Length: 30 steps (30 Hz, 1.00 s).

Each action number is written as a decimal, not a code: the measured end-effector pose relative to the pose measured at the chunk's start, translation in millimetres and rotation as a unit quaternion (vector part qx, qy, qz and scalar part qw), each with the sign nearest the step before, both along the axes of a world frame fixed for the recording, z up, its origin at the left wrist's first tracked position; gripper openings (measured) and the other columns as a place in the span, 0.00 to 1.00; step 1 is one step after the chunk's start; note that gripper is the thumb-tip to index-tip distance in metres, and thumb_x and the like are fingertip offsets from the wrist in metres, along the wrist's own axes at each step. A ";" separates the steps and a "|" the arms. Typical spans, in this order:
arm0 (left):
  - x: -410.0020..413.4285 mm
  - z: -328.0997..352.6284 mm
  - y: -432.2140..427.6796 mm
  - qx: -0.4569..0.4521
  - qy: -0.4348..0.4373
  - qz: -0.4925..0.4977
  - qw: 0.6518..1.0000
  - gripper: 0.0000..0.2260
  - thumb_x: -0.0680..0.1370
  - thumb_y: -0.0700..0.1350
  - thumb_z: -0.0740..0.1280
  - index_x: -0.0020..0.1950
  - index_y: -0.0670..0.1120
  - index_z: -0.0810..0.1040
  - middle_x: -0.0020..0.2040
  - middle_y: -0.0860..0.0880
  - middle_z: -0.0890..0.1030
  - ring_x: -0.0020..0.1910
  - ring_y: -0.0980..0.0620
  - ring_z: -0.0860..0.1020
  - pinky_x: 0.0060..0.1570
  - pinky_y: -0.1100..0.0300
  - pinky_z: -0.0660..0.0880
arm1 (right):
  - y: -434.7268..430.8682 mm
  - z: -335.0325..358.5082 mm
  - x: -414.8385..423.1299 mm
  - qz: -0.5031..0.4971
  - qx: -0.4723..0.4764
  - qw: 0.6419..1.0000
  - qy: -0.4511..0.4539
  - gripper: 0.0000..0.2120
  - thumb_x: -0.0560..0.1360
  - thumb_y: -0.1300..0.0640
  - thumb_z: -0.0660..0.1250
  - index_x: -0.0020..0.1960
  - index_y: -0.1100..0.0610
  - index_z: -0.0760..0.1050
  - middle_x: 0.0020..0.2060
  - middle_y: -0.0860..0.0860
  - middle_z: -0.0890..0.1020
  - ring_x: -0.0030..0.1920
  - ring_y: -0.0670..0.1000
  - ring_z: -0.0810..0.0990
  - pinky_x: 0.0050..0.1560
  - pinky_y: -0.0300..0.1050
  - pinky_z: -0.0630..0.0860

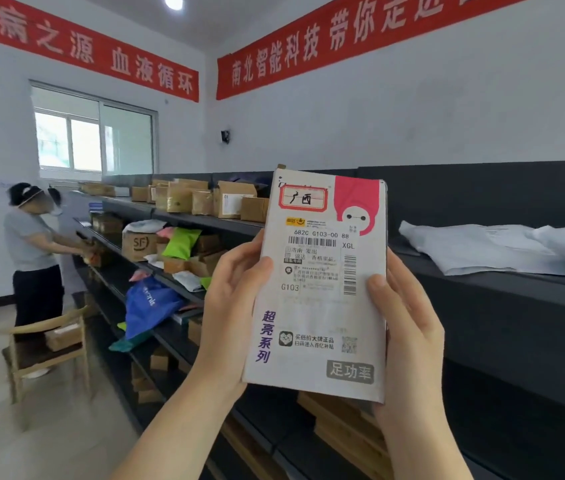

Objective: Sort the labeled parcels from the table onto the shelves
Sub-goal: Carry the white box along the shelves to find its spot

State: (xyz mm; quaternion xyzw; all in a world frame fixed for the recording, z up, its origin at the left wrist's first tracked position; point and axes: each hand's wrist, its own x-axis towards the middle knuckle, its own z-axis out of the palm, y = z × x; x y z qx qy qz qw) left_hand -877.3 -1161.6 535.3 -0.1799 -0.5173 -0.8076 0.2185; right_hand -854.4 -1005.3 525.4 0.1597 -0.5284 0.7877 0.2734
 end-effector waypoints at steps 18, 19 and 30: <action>-209.1 -27.1 -100.5 -0.055 0.031 -0.236 0.970 0.09 0.82 0.46 0.63 0.62 0.52 0.75 0.54 0.53 0.86 0.51 0.55 0.86 0.45 0.62 0.83 | -136.1 -27.0 -129.8 -0.230 -0.036 0.972 -0.010 0.18 0.82 0.61 0.64 0.70 0.53 0.77 0.58 0.51 0.88 0.56 0.54 0.88 0.52 0.52 0.86; -212.3 -30.2 -102.6 -0.058 0.029 -0.249 0.966 0.09 0.82 0.45 0.63 0.62 0.52 0.75 0.53 0.54 0.86 0.52 0.55 0.86 0.45 0.61 0.83 | -142.2 -29.9 -129.4 -0.244 -0.038 0.969 -0.011 0.18 0.82 0.61 0.64 0.71 0.53 0.77 0.58 0.52 0.88 0.56 0.54 0.88 0.52 0.52 0.86; -236.7 -94.9 -100.7 -0.058 -0.110 -0.362 0.924 0.08 0.81 0.45 0.65 0.59 0.52 0.78 0.52 0.49 0.87 0.47 0.52 0.87 0.40 0.57 0.82 | -163.1 -83.1 -134.4 -0.347 -0.054 0.931 -0.103 0.15 0.81 0.60 0.66 0.65 0.48 0.79 0.55 0.51 0.89 0.53 0.54 0.89 0.49 0.52 0.86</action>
